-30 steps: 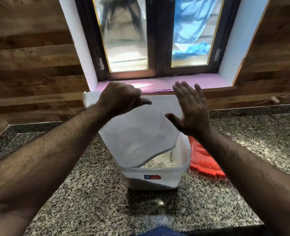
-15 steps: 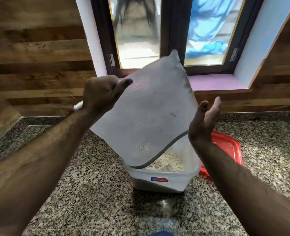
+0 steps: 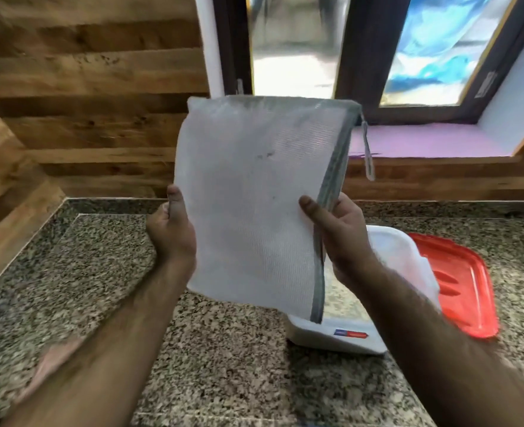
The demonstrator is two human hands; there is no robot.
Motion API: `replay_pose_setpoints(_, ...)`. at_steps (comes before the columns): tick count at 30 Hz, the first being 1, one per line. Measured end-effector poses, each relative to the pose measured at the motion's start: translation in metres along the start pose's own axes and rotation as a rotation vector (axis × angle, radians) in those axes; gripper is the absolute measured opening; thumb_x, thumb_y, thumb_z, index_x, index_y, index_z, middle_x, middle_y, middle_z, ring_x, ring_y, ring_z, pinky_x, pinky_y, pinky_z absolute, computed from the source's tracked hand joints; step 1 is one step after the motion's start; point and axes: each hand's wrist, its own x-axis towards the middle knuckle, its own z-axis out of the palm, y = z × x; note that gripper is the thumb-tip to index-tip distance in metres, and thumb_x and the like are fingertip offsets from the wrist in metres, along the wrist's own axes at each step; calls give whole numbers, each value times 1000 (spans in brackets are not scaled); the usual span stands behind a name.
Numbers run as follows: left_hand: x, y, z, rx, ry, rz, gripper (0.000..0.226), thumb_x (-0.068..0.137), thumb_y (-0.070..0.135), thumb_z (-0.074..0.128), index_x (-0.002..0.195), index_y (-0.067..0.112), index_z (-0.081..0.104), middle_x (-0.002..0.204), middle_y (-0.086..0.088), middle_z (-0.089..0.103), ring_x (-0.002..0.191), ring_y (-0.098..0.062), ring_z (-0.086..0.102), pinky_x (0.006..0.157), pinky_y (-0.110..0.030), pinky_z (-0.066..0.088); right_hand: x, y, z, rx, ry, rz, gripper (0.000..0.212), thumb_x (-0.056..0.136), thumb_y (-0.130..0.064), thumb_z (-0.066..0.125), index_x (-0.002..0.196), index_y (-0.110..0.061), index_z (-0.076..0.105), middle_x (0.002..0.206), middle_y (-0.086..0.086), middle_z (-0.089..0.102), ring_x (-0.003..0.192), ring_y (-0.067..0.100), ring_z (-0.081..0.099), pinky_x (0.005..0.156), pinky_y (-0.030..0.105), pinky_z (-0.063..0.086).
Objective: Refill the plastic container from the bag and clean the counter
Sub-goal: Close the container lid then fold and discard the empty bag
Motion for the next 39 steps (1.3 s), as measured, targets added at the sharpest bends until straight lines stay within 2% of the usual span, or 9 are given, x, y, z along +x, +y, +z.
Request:
replay_pose_setpoints(6, 21, -78, -66, 20, 71, -243, 57, 106, 62, 56, 82, 13, 72, 78, 4, 74, 63, -6, 70, 57, -24, 57, 12, 56, 73, -197, 117, 147, 19, 93, -26, 78, 110, -17, 73, 105, 8, 81, 98, 32, 78, 89, 55, 65)
replay_pose_setpoints(9, 36, -123, -103, 122, 36, -241, 56, 108, 54, 58, 84, 5, 72, 80, -6, 75, 72, -23, 70, 67, -33, 55, 12, 97, 107, -281, 117, 283, 29, 91, -31, 79, 116, -24, 67, 110, -1, 78, 100, 22, 77, 92, 51, 64)
replay_pose_setpoints(13, 51, -171, -146, 429, -81, -223, 51, 105, 45, 63, 68, 11, 55, 63, -4, 56, 60, -24, 52, 53, -30, 35, 7, 156, 137, -411, 70, 413, 43, 73, -33, 83, 113, -18, 78, 102, -4, 83, 96, 17, 80, 91, 46, 65)
replay_pose_setpoints(18, 54, -226, -183, 691, -457, -336, 33, 100, 42, 74, 92, 15, 58, 79, -4, 69, 64, -23, 64, 56, -38, 51, 0, 215, 144, -604, 60, 544, 21, 80, -2, 78, 97, -14, 78, 89, -3, 79, 88, 16, 77, 61, 10, 52)
replay_pose_setpoints(23, 55, -243, -197, 904, -665, -333, 43, 99, 49, 71, 122, 19, 52, 114, -1, 69, 102, -26, 69, 77, -33, 53, -16, 248, 147, -831, 98, 577, 69, 83, -31, 87, 137, -9, 50, 128, 11, 64, 120, 31, 64, 93, 36, 52)
replay_pose_setpoints(25, 48, -248, -199, 1067, -692, -235, 72, 98, 56, 66, 154, 18, 41, 153, -9, 56, 133, -30, 59, 105, -40, 53, -25, 258, 150, -993, -16, 565, 95, 86, -45, 84, 158, -8, 35, 150, 17, 50, 138, 36, 52, 109, 44, 47)
replay_pose_setpoints(28, 28, -243, -201, 1296, -790, -4, 93, 105, 61, 49, 173, 24, -4, 182, -2, -5, 167, -32, 7, 133, -52, 18, -40, 272, 156, -1274, -121, 454, 102, 94, -64, 64, 170, -19, 12, 175, 19, 15, 158, 39, 27, 126, 52, 32)
replay_pose_setpoints(34, -1, -245, -200, 1387, -1128, 214, 84, 102, 77, 16, 167, 40, -22, 173, 8, -35, 161, -20, -32, 127, -62, -20, -62, 295, 157, -1563, -639, 128, 81, 103, -77, 19, 168, -41, -13, 173, 2, -34, 161, 31, -28, 129, 58, -13)
replay_pose_setpoints(39, -3, -259, -206, 1494, -1223, 215, 87, 99, 80, 10, 165, 38, -26, 174, 4, -35, 161, -22, -31, 127, -65, -17, -77, 318, 143, -1582, -806, 156, 82, 103, -78, 15, 166, -40, -21, 173, 0, -34, 160, 32, -31, 130, 60, -11)
